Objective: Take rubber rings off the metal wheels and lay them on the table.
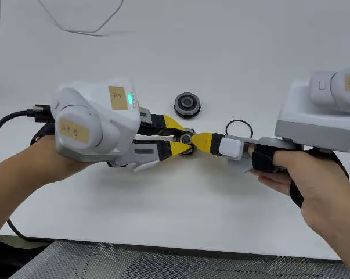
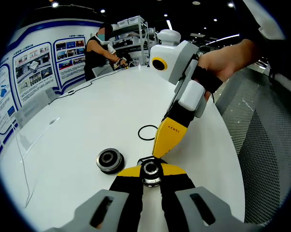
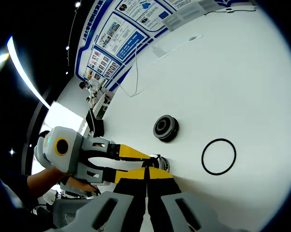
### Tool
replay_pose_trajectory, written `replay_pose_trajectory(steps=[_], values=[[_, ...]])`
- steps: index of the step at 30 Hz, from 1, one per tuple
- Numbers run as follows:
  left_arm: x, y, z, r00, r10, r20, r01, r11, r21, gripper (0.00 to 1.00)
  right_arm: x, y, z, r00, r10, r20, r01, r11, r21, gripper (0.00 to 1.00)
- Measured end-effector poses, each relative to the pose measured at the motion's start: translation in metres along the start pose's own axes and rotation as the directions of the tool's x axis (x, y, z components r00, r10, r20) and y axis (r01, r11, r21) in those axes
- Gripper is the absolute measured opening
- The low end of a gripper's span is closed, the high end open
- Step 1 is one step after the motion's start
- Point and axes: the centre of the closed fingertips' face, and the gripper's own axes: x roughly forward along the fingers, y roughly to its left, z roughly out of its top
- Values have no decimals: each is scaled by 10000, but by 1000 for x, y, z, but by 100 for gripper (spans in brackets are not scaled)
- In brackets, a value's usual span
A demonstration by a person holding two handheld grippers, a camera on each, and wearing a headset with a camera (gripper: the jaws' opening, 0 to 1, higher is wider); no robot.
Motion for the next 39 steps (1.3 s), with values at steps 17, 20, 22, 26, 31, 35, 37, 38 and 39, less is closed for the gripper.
replay_pose_trajectory(steps=[17, 20, 22, 26, 31, 35, 37, 38, 39], values=[[1, 2, -3, 9999, 122, 11, -122, 9999, 119, 13, -2, 10, -2, 9998, 214, -12, -214, 9991, -358, 0], [1, 2, -3, 9999, 168, -13, -167, 9997, 162, 13, -3, 10, -1, 9997, 233, -5, -233, 9988, -435, 0], [0, 0, -2, 9998, 206, -36, -205, 9994, 291, 13, -3, 11, -2, 9996, 279, -8, -280, 9985, -468, 0], [-1, -1, -1, 9995, 318, -20, -317, 9994, 114, 13, -4, 11, -2, 9997, 228, 16, -227, 9989, -416, 0], [-2, -1, 0, 9992, 402, 6, -402, 9991, -150, 14, -2, 8, -1, 9999, 116, 52, -114, 9994, -330, 1], [-8, 4, 0, 9985, 545, 73, -541, 9976, -441, 17, -1, 7, 0, 9999, 49, 117, -46, 9994, -331, 1], [-13, 6, 3, 9974, 687, 208, -674, 9960, -583, 17, -1, 7, 1, 9999, 51, 129, -47, 9996, -294, 1], [-15, 8, 4, 9966, 775, 288, -754, 9949, -677, 18, 0, 8, 1, 9999, 74, 124, -70, 9995, -299, 1], [-17, 10, 5, 9957, 856, 342, -828, 9938, -741, 18, 0, 9, 1, 9999, 94, 112, -91, 9995, -314, 1]])
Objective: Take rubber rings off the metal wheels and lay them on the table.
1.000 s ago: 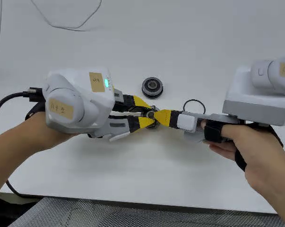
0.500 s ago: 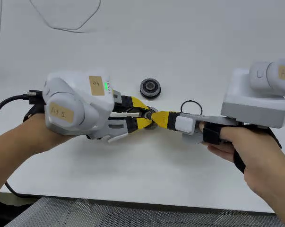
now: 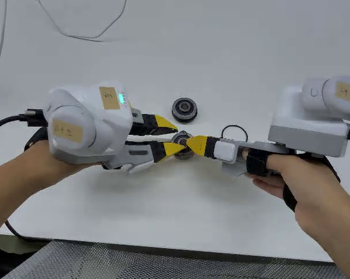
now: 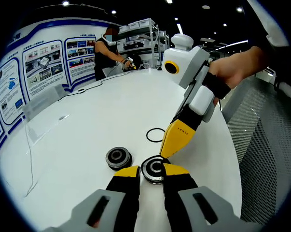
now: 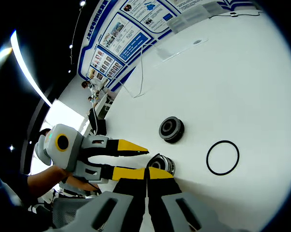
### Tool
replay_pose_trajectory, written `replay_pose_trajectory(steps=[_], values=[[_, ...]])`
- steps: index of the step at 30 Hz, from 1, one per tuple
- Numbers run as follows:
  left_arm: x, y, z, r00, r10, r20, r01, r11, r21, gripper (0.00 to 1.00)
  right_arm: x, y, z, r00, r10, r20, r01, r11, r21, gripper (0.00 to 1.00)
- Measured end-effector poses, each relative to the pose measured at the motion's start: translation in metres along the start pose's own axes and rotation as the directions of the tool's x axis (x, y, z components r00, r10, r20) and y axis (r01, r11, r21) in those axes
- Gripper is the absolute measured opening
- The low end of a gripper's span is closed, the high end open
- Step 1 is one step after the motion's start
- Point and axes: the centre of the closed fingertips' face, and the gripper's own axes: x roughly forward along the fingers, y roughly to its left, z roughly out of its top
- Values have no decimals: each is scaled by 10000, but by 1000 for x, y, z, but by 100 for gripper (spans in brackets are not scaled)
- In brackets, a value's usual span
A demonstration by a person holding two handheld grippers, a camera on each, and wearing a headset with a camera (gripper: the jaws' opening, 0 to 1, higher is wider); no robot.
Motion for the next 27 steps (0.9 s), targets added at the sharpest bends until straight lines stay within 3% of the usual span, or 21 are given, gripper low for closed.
replay_pose_trajectory(steps=[10, 17, 21, 27], values=[[-20, 15, 3, 9977, 612, 301, -601, 9975, -371, 22, 3, 12, -1, 9994, 335, -51, -335, 9994, -77, 1], [-18, 17, 9, 9961, 758, 444, -743, 9967, -335, 27, -7, 17, 13, 9966, 743, 365, -747, 9971, 106, 1], [-16, 21, 18, 9931, 902, 754, -860, 9946, -583, 32, -16, 8, 25, 9957, 524, 758, -552, 9978, 357, 1], [-14, 24, 24, 9911, 969, 908, -922, 9942, -547, 38, -31, -18, 35, 9933, -50, 1154, -28, 9977, 679, 1]])
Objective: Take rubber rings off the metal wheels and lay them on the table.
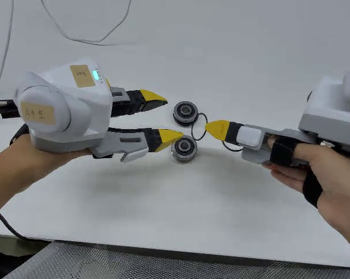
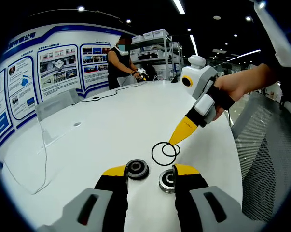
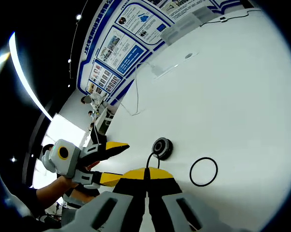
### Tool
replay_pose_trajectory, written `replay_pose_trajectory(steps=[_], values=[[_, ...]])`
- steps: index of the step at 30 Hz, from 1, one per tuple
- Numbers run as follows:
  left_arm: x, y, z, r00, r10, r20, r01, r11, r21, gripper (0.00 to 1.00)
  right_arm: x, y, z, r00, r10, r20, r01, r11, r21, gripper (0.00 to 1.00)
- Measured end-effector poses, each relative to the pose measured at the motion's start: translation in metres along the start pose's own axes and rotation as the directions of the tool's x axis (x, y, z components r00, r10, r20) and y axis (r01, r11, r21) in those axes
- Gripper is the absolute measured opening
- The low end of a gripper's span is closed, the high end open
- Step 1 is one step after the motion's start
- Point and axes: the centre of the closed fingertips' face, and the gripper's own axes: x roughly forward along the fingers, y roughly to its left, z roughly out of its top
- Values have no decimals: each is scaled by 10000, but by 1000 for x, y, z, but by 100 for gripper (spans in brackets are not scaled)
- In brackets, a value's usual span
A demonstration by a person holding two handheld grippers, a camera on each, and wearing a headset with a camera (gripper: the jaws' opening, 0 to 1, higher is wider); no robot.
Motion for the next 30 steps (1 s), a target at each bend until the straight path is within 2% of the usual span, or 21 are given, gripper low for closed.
replay_pose_trajectory(steps=[8, 18, 28, 30], values=[[0, 2, 5, 9997, 109, 196, -107, 9999, -99, 44, -10, -26, 4, 9979, -626, 194, 619, 9974, 356, 1], [1, 0, 2, 10000, -13, 80, 13, 10000, -78, 43, -21, -46, 0, 9916, -1256, 299, 1224, 9883, 908, 1], [1, 0, 4, 9999, -45, 95, 47, 9999, -142, 42, -27, -64, -2, 9806, -1929, 359, 1872, 9747, 1224, 2], [1, -1, 4, 9999, -56, 83, 57, 9999, -142, 42, -28, -70, -3, 9757, -2173, 274, 2123, 9692, 1250, 2]])
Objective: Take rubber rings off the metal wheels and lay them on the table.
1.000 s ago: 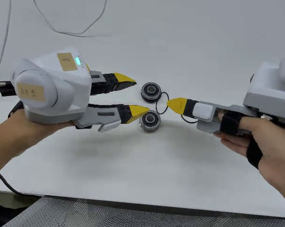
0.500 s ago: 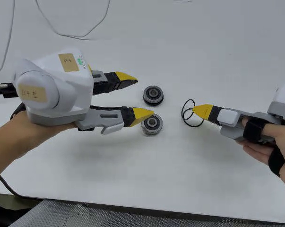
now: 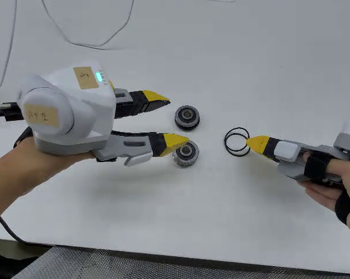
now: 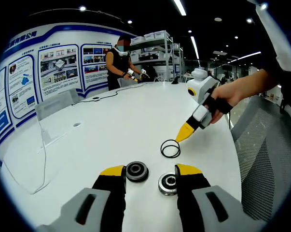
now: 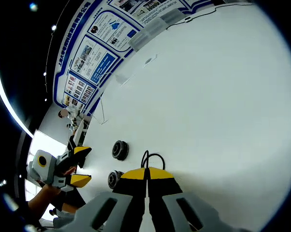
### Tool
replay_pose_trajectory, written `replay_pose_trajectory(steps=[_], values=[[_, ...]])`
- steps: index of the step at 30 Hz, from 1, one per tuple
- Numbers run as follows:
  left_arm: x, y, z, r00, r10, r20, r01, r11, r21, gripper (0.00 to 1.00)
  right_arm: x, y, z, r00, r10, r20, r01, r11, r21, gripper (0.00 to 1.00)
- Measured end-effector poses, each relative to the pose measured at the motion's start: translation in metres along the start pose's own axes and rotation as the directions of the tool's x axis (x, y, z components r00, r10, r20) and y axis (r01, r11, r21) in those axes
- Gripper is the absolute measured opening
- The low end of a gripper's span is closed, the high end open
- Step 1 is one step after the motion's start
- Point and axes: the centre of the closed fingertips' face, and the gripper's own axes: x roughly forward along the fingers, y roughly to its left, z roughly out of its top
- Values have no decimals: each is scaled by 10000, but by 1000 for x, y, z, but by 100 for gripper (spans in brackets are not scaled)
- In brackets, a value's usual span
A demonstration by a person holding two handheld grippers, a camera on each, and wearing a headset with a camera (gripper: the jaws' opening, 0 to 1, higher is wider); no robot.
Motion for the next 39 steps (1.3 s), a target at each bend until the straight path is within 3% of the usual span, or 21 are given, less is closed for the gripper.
replay_pose_trajectory(steps=[4, 11, 18, 21, 25, 28, 30, 32, 34, 36, 39], values=[[1, -2, 1, 10000, -59, 1, 59, 10000, 0, 42, 0, -9, -3, 9986, -518, -62, 517, 9984, -227, 2], [1, -5, 0, 9999, -127, -37, 127, 9999, -13, 42, -3, -17, -4, 9951, -988, -55, 984, 9938, -521, 5], [1, -5, 0, 9999, -145, -53, 145, 9999, -12, 41, -5, -14, -6, 9946, -1038, -54, 1032, 9923, -681, 7], [1, -5, 0, 9998, -186, -64, 186, 9998, -14, 41, -8, -10, -6, 9919, -1271, -40, 1255, 9834, -1310, 7], [2, -5, 1, 9998, -184, -40, 184, 9998, -13, 41, -10, -6, -3, 9915, -1297, 127, 1301, 9798, -1516, 9], [3, -5, 1, 9998, -198, -39, 198, 9998, 9, 41, -10, 0, 3, 9938, -1020, 436, 1078, 9805, -1643, 10], [4, -3, 1, 9998, -206, -58, 206, 9998, 24, 41, -10, 8, 14, 9929, -643, 1002, 832, 9769, -1970, 13], [6, -1, 2, 9998, -203, -43, 203, 9998, -19, 41, -12, 16, 23, 9880, -219, 1529, 532, 9775, -2039, 17], [9, 2, 2, 9998, -184, -57, 184, 9998, -7, 40, -11, 27, 30, 9813, 439, 1873, -94, 9834, -1812, 18], [12, 5, 3, 9998, -195, -40, 195, 9998, -32, 40, -9, 32, 32, 9775, 795, 1952, -457, 9841, -1719, 21], [19, 10, 2, 9996, -230, -137, 230, 9997, 0, 38, -4, 35, 30, 9807, 961, 1703, -632, 9799, -1893, 22]])
